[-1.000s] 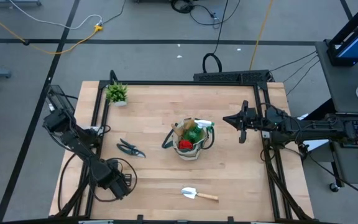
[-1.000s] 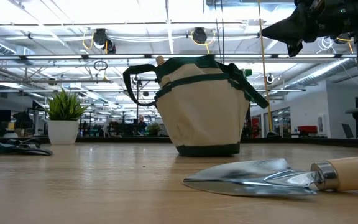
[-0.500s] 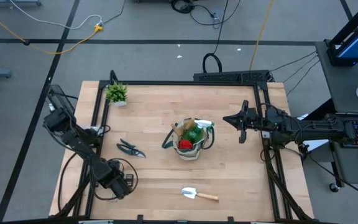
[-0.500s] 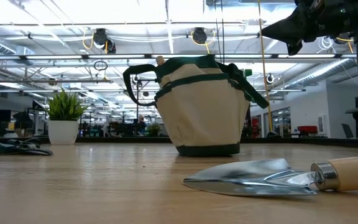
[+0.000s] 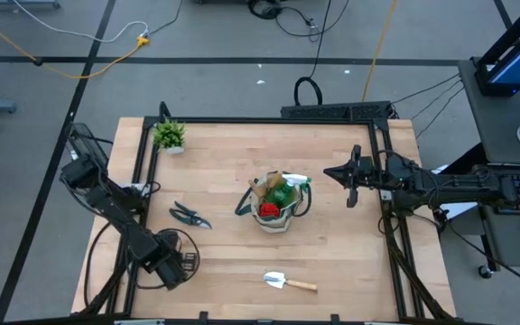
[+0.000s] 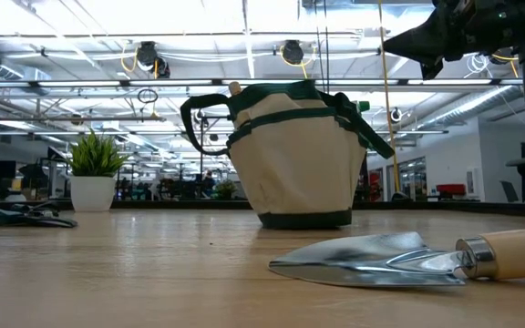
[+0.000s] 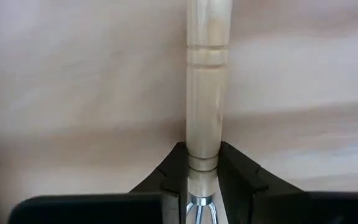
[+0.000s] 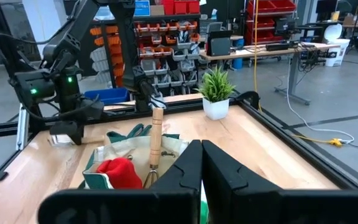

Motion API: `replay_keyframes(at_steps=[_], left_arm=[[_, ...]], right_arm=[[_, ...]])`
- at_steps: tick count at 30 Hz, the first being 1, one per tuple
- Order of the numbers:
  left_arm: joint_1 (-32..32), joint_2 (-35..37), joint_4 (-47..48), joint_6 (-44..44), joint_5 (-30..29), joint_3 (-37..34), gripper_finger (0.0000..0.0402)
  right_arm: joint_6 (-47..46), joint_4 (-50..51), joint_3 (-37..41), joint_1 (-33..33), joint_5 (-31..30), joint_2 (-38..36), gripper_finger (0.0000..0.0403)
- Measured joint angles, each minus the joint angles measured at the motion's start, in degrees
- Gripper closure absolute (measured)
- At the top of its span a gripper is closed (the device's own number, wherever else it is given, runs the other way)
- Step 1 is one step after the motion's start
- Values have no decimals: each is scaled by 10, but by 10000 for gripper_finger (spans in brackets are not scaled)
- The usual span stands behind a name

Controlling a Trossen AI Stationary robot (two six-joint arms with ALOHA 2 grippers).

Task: Pick & Place Garden tools in Gardening bag
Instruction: Put the light brown hand rake into the light brown gardening bag

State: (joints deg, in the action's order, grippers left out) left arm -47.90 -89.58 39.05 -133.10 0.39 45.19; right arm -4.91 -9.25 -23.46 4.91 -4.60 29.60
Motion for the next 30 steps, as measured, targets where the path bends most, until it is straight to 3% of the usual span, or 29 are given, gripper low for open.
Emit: replay_keyframes(at_steps=[5, 9, 13, 16, 19, 24, 30], left_arm=[[-5, 85, -37, 42, -167, 1, 341], [-3, 154, -85, 134, -313, 2, 341], [16, 203, -159, 284, -455, 9, 341], [59, 222, -238, 420, -519, 10, 341], [118, 221, -329, 565, -517, 10, 341], [214, 211, -477, 786, -452, 11, 341], [291, 205, -590, 927, -353, 12, 341]], right_arm=[[-4, 4, 0, 0, 1, 0, 403], [-4, 4, 0, 0, 1, 0, 403], [-4, 4, 0, 0, 1, 0, 403], [-4, 4, 0, 0, 1, 0, 403], [-4, 4, 0, 0, 1, 0, 403], [-4, 4, 0, 0, 1, 0, 403], [-4, 4, 0, 0, 1, 0, 403]])
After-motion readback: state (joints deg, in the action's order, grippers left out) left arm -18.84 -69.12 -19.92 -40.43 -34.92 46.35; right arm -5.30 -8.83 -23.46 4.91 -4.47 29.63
